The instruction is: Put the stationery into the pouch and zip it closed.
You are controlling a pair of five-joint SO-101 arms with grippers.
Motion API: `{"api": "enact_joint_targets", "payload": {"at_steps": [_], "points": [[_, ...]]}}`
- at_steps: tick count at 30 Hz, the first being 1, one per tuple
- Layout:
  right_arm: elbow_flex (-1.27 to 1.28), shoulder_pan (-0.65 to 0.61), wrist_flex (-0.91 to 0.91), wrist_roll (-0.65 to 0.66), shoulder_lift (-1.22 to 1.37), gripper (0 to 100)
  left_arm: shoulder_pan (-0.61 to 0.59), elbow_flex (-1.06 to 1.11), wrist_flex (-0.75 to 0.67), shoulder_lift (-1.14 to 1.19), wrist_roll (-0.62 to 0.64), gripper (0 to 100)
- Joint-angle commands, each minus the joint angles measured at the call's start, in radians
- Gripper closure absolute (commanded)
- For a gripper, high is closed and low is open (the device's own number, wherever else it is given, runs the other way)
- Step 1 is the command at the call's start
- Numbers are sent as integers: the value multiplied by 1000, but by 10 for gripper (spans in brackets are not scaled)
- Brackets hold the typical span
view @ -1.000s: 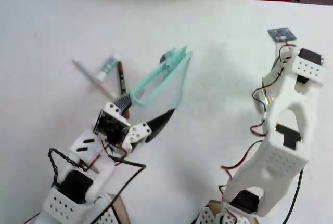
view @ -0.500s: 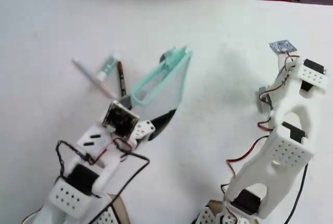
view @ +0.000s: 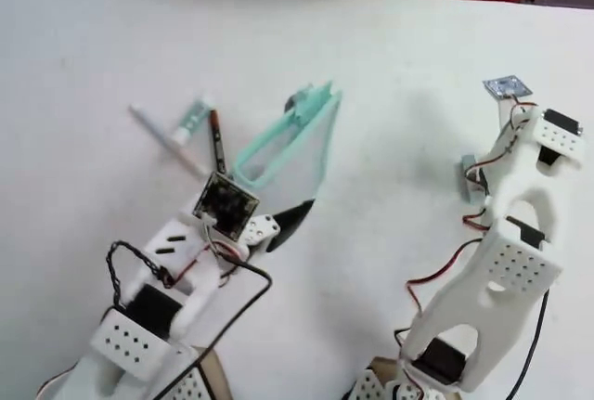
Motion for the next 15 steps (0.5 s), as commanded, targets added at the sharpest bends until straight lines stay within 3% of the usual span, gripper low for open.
{"api": "enact_joint_targets", "payload": {"at_steps": [1,15], "points": [[-8,-30,4,6,-1,974,-5,-58,-20,4,9,703],[-127,-33,285,2,-498,981,-5,-61,-21,4,9,703]]}}
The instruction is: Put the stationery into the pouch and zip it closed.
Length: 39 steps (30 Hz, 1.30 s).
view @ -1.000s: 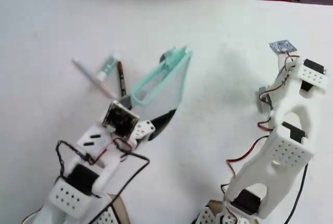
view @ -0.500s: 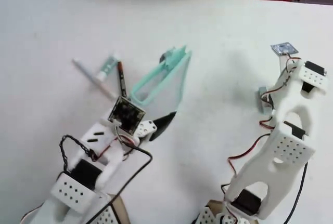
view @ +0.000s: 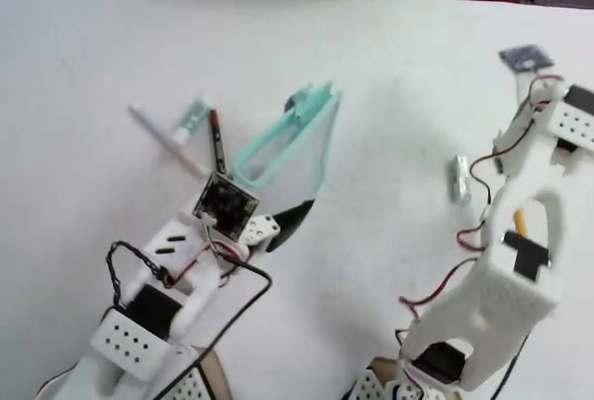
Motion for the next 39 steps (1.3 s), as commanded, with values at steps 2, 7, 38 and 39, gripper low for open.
{"api": "enact_joint_targets", "payload": {"at_steps": [2,7,38,39], "points": [[-40,-33,77,-38,-266,981,-5,-63,-21,4,9,703],[-37,-108,173,-195,-464,981,-5,-63,-20,4,9,701],[296,-1127,-484,-721,-1050,981,-7,-63,-20,4,8,702],[324,-1129,-506,-717,-1061,981,-7,-63,-20,4,8,702]]}}
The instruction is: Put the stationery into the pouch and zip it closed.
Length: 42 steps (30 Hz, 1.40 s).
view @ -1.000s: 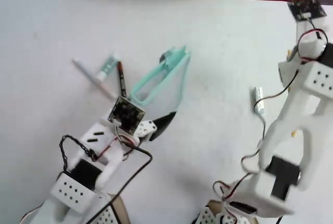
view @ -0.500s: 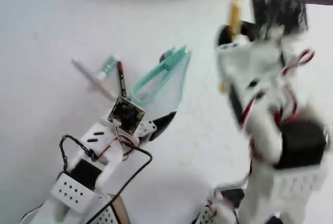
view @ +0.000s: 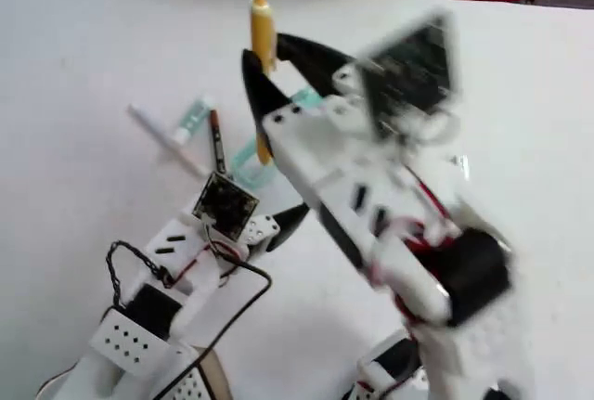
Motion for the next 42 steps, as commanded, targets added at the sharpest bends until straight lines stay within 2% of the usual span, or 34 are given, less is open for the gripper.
{"api": "enact_joint_targets", "payload": {"at_steps": [1,7,11,15,22,26,28,34,42], "points": [[84,-12,-94,0,-48,981,-7,-61,-20,4,8,702],[210,-7,-228,2,-101,981,-7,-61,-21,4,5,702],[288,-5,-223,5,-133,981,-7,-61,-25,4,3,702],[370,-13,-177,83,-225,981,-7,-61,-26,4,3,702],[489,-13,-160,143,-341,970,-7,-61,-26,4,3,702],[506,-13,-134,92,-343,787,-7,-61,-26,4,3,702],[503,-13,-134,78,-351,738,-7,-61,-26,4,3,702],[425,-7,-128,77,-351,780,-7,-61,-26,4,3,702],[381,-5,-61,78,-348,783,-7,-61,-25,4,3,702]]}}
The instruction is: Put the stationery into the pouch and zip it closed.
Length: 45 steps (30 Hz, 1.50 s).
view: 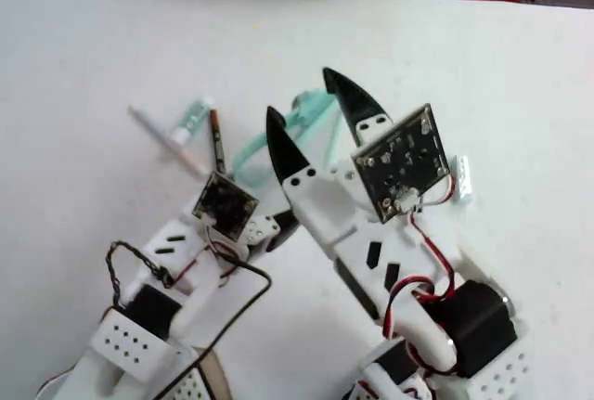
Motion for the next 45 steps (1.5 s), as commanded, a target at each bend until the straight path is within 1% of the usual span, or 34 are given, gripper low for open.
{"api": "enact_joint_targets", "payload": {"at_steps": [1,6,8,10,13,18,21,24,26,30,32,38,40,43,45], "points": [[-40,4,10,-5,-8,783,-7,-61,-25,4,3,702],[-40,7,12,-5,-12,783,-7,-61,-21,4,3,702],[-40,51,24,-5,-12,783,-7,-61,-20,4,3,703],[-41,147,44,-5,-5,783,-7,-61,-20,4,3,703],[-54,321,131,-5,18,783,-22,-61,-25,4,5,703],[-57,613,182,3,142,783,-38,-61,-26,4,6,703],[-57,722,182,129,272,783,-38,-61,-26,4,5,703],[-57,773,194,241,438,783,-38,-61,-26,4,3,703],[-74,805,196,269,553,783,-38,-61,-26,4,3,703],[-199,905,200,267,799,783,-38,-61,-26,4,3,703],[-270,932,222,267,929,783,-38,-60,-26,4,3,703],[-482,954,344,265,1276,783,-38,-60,-26,4,6,703],[-548,963,361,265,1365,787,-38,-60,-26,4,6,703],[-631,969,361,270,1481,827,-38,-60,-26,4,6,703],[-667,964,361,272,1537,835,-38,-60,-26,4,6,703]]}}
